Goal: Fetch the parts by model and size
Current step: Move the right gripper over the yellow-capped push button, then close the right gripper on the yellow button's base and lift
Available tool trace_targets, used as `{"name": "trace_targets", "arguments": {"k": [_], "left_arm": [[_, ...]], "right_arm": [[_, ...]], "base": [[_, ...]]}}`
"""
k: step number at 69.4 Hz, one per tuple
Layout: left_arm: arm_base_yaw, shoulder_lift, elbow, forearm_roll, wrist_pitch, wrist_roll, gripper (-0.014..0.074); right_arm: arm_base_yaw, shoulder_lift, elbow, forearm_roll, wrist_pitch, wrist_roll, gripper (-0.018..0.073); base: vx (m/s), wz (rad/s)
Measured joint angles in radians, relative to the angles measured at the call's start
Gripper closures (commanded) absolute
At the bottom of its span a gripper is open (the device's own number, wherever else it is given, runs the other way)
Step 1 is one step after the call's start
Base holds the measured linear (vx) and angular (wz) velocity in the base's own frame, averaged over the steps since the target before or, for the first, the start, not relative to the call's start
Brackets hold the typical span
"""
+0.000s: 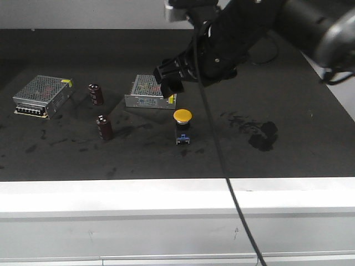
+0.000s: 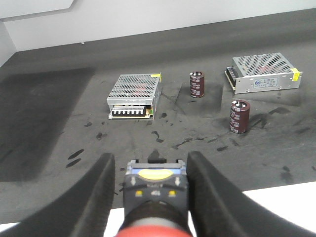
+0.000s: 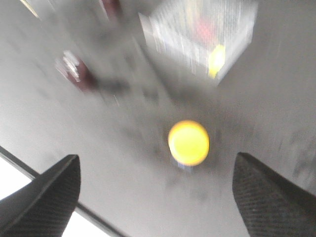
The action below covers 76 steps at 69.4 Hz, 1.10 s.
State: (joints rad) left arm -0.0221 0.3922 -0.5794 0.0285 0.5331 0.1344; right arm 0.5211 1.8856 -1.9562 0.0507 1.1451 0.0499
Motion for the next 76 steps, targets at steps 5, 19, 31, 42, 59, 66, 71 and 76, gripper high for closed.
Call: {"name": "trace_targets", "arguments": {"k": [5, 19, 31, 42, 59, 66, 71, 76], "left_arm": [[0.0, 0.0, 0.0, 0.0, 0.0, 0.0, 0.0603], [0.0, 0.0, 0.0, 0.001, -0.001, 0.01, 0.0603], [0.0, 0.0, 0.0, 0.001, -0.001, 0.066, 0.0603], [0.0, 0.0, 0.0, 0.001, -0.001, 0.079, 0.0603], [0.0, 0.0, 0.0, 0.001, -0.001, 0.082, 0.0603], [0.0, 0.0, 0.0, 0.001, -0.001, 0.082, 0.0603], [0.0, 0.0, 0.0, 0.001, -0.001, 0.082, 0.0603], [0.0, 0.0, 0.0, 0.001, -0.001, 0.082, 0.0603]], "right_arm": [[0.0, 0.058, -0.057, -0.021, 0.068, 0.028, -0.0032], [0.0, 0.171, -0.131, -0.051, 0.102, 0.076, -0.0032], [0.0, 0.227, -0.138, -0.069, 0.102, 0.106, -0.0032], [0.0, 0.273, -0.156, -0.093, 0.102, 0.134, -0.0032], [0.0, 0.313, -0.156, -0.115, 0.101, 0.182, -0.0032], [0.0, 0.323, -0.156, -0.115, 0.096, 0.186, -0.0032], [0.0, 0.332, -0.156, -0.115, 0.091, 0.191, -0.0032], [0.0, 0.341, -0.157, -0.108, 0.082, 0.194, -0.0032]], "base": [[0.0, 0.0], [0.0, 0.0], [0.0, 0.0], [0.0, 0.0], [0.0, 0.0], [0.0, 0.0], [0.0, 0.0], [0.0, 0.0]]}}
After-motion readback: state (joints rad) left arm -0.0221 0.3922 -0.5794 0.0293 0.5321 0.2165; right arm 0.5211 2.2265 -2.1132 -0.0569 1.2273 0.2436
